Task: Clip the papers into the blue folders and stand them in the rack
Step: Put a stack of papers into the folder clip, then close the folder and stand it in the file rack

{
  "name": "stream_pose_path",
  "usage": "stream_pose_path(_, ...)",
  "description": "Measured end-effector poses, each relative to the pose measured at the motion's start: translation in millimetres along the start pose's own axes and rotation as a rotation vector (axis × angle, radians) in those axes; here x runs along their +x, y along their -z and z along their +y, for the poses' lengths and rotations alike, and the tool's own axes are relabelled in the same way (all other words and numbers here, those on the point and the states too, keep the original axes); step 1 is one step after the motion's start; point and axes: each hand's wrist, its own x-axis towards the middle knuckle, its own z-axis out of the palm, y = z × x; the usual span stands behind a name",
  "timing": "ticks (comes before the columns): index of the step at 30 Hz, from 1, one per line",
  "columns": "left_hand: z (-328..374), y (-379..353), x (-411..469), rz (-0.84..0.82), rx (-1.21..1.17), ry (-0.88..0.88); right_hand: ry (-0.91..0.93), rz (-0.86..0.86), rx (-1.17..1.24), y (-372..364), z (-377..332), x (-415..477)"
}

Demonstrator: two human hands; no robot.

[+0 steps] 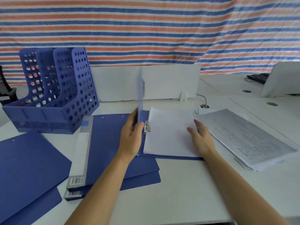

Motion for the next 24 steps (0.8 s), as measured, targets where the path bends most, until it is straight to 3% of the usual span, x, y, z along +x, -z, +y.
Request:
stream_pose_path(3,-13.7,-2.8,-0.5,-0.374,0.207,0.011,-0.197,0.042,0.474,7.2,-0.9,5.6)
stream_pose_path(6,-27.6,-12.2,-2.8,-0.466,0.497,0.211,-0.354,-0.022,0.804,17.1,-5.2,11.0)
stream_pose_path(8,-26.1,-18.6,1.8,-0.319,0.442,0.297,-0.366,-0.064,0.783,19.6,-5.6,11.0)
stream_pose_path(11,-19.0,-15.6,20.6,-0.077,0.170,0.471,-0.330,-0.052,0.585,16.5,0.3,11.7)
stream_pose_path(15,-13.7,-1.3,38.8,0.107,-0.116,0.642,-0.246,-0.018,0.453,10.4,3.5,13.7)
stream_pose_path(17,-17.0,11.3,43.6,0.082,-0.166,0.711,-0.249,-0.051,0.449,6.8,6.4,16.6)
stream_pose_path(21,-21.8,26.9,38.5,-0.130,-0.113,0.821,-0.241,-0.186,0.452,-4.1,2.8,11.3)
stream_pose_path(24,-17.1,31.3,30.4,-0.088,-0.230,0.799,-0.177,-0.172,0.430,-10.2,-6.0,2.8)
